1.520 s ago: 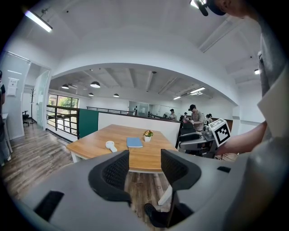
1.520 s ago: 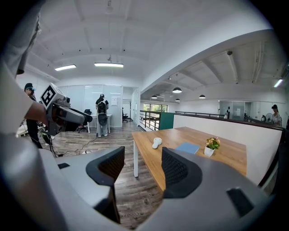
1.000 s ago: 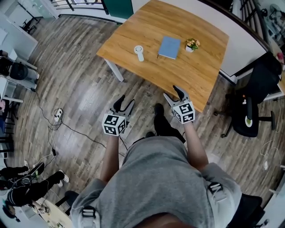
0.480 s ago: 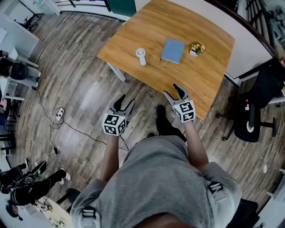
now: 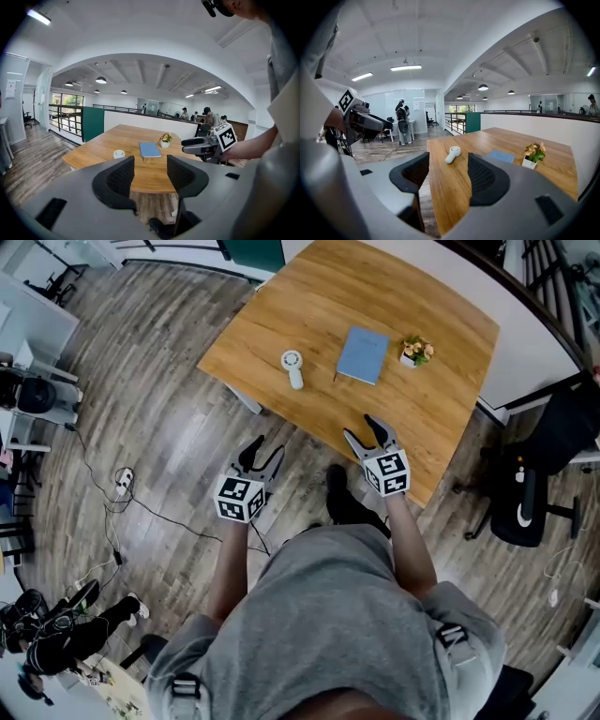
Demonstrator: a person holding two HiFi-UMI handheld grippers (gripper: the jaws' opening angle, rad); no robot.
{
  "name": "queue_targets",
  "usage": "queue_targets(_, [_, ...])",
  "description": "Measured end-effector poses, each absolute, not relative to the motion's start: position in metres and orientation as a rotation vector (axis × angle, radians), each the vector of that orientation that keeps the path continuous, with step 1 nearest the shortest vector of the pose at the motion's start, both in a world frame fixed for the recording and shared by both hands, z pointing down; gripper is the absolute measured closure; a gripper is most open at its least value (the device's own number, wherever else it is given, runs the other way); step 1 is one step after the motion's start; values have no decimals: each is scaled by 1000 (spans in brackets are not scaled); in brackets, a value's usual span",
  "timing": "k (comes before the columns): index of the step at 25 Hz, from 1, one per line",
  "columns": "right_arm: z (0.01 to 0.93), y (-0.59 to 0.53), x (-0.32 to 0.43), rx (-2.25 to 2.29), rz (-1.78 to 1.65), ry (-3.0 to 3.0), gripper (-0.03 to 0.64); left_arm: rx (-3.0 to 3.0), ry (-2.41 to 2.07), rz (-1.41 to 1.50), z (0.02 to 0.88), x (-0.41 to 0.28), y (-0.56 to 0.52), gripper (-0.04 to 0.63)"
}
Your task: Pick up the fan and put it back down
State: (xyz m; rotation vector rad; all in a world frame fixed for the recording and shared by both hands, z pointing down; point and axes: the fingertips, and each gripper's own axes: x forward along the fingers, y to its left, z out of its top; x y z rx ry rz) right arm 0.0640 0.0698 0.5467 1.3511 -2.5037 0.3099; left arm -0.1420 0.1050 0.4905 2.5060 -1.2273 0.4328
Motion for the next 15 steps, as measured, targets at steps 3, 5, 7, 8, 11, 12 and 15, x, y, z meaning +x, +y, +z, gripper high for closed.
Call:
queue_targets(3, [550,55,70,1351,326,-2499,350,2498,-1223,439,493,-136,89,362])
queue_targets(5, [552,47,73,1348,337,-2500,351,2489,-1223,447,494,-133,81,362])
queue_targets(7, [555,37,78,1350,350,-2498,351,2485,-1219,457,495,-129,72,362])
queue_targets(8, [556,32,81,1352,357,-2497,351,2484,-1216,462,496,-127,68,362])
queue_targets(11, [558,18,84,1351,375,-2500,351,2479,-1217,476,496,-123,54,362])
queue_targets(12, [558,13,85,1347,379,-2503,351,2475,-1221,479,496,-122,50,362])
queue_targets(15, [560,-3,86,1326,388,-2510,351,2465,-1230,486,496,-117,33,362])
